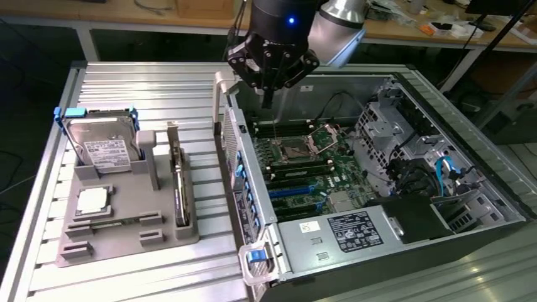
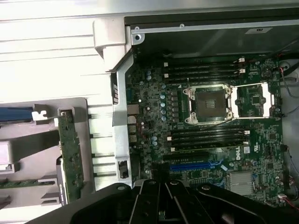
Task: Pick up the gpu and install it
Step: 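Reach for the gpu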
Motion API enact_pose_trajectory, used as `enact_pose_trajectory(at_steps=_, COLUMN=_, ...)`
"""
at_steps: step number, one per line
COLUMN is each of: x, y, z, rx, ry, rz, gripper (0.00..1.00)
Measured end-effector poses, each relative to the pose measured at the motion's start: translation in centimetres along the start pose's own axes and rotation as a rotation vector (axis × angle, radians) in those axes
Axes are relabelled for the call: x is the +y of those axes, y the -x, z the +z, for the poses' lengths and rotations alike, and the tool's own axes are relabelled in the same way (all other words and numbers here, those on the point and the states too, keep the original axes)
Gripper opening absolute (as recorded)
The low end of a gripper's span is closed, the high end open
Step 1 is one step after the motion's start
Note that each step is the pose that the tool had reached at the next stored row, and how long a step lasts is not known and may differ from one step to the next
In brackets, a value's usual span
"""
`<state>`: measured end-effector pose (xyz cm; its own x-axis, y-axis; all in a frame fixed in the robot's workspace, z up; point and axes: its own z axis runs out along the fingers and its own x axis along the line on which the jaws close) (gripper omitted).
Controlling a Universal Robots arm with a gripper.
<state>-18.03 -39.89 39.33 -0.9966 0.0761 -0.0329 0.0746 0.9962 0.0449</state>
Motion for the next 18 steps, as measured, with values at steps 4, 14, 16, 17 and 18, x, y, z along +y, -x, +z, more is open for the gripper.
enact_pose_trajectory(at_steps=4, x=-0.12, y=-1.6, z=-0.05, rx=-0.0001, ry=0.0001, rz=0.000, gripper=0.11)
enact_pose_trajectory(at_steps=14, x=-0.41, y=-5.5, z=-0.19, rx=-0.0001, ry=0.0000, rz=0.000, gripper=0.11)
enact_pose_trajectory(at_steps=16, x=-0.46, y=-6.2, z=-0.22, rx=-0.0001, ry=0.0001, rz=0.000, gripper=0.11)
enact_pose_trajectory(at_steps=17, x=-0.49, y=-6.6, z=-0.23, rx=-0.0002, ry=0.0001, rz=0.000, gripper=0.11)
enact_pose_trajectory(at_steps=18, x=-0.52, y=-6.9, z=-0.24, rx=-0.0002, ry=0.0001, rz=0.000, gripper=0.11)
